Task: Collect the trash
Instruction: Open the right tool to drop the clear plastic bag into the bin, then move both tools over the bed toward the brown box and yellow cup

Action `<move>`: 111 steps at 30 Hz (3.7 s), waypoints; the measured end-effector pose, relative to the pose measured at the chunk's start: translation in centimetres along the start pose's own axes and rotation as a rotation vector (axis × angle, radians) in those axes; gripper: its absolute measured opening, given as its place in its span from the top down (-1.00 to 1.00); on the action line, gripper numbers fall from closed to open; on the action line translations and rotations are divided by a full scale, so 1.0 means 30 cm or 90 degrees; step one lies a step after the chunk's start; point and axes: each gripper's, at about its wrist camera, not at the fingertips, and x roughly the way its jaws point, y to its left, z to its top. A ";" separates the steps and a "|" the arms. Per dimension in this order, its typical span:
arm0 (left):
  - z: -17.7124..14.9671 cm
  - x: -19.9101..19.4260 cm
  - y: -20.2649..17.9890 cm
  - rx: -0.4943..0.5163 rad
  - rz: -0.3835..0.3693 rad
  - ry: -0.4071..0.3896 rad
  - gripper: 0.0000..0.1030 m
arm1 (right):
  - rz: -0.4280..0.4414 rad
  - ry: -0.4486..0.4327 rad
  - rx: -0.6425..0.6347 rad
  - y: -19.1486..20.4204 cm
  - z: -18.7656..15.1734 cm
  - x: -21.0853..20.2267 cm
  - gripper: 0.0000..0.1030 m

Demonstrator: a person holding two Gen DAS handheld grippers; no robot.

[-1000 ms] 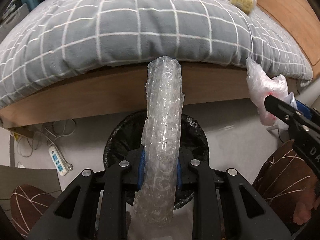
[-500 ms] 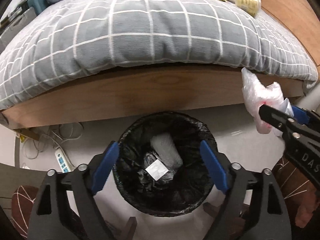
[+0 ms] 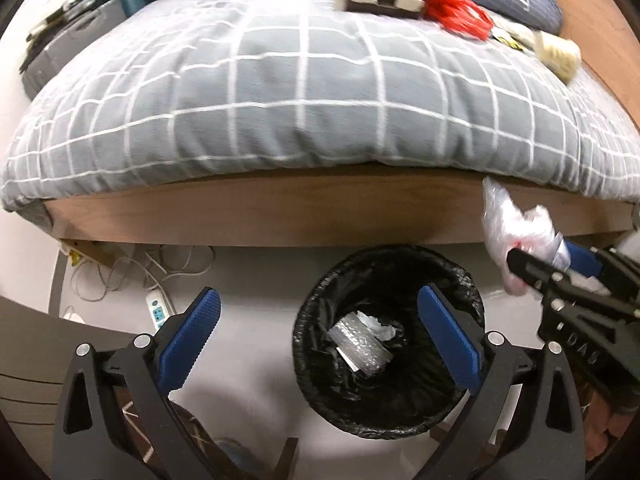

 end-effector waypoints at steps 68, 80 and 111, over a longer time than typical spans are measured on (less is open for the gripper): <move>0.623 -0.143 -0.144 0.002 -0.033 -0.126 -0.89 | -0.135 -0.185 0.073 -0.469 0.455 -0.272 -0.84; 0.878 -0.012 -0.201 0.010 -0.013 -0.109 -0.89 | -0.160 -0.179 0.106 -0.640 0.641 -0.199 -0.84; 1.052 0.227 -0.237 -0.022 0.001 0.014 -0.87 | -0.150 -0.086 0.195 -0.746 0.841 -0.002 -0.72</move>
